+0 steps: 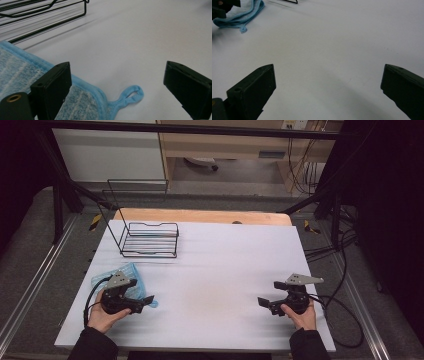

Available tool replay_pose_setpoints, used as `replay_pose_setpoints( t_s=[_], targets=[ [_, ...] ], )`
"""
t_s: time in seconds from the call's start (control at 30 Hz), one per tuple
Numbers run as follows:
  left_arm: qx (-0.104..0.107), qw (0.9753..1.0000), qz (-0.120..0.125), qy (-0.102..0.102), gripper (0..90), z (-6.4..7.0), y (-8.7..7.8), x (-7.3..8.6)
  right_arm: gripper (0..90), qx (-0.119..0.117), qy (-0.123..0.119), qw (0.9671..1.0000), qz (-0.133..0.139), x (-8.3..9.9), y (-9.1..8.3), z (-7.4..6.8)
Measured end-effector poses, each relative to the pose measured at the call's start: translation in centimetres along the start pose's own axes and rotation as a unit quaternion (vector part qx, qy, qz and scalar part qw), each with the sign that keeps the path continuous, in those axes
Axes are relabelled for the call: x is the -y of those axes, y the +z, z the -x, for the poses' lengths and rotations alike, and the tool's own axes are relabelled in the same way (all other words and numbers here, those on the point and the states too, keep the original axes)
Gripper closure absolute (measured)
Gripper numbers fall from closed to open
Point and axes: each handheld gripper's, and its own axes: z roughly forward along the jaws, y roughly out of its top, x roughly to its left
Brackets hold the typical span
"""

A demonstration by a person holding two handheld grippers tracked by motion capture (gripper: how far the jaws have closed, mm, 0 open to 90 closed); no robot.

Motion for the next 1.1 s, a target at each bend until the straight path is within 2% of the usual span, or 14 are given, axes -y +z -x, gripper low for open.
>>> replay_pose_setpoints(
  t_s=[0.53,0.7,0.97,1.1],
  targets=[
    [-0.007,0.9999,-0.008,0.002,8.8,0.2,-0.7,-0.3,0.5,0.004,0.000,1.0000,-0.004,0.0,0.0,0.0],
    [-0.019,0.9996,-0.020,0.010,9.7,0.1,-1.1,-0.3,0.5,0.005,-0.002,1.0000,-0.006,0.0,0.1,0.0],
    [-0.033,0.9975,-0.057,0.025,22.9,0.2,-1.2,-0.1,0.6,0.005,-0.002,0.9999,-0.012,0.1,0.3,-0.1],
    [-0.044,0.9951,-0.082,0.033,29.9,0.2,-0.8,0.2,0.6,0.006,-0.003,0.9998,-0.018,0.1,0.4,-0.1]
  ],
)
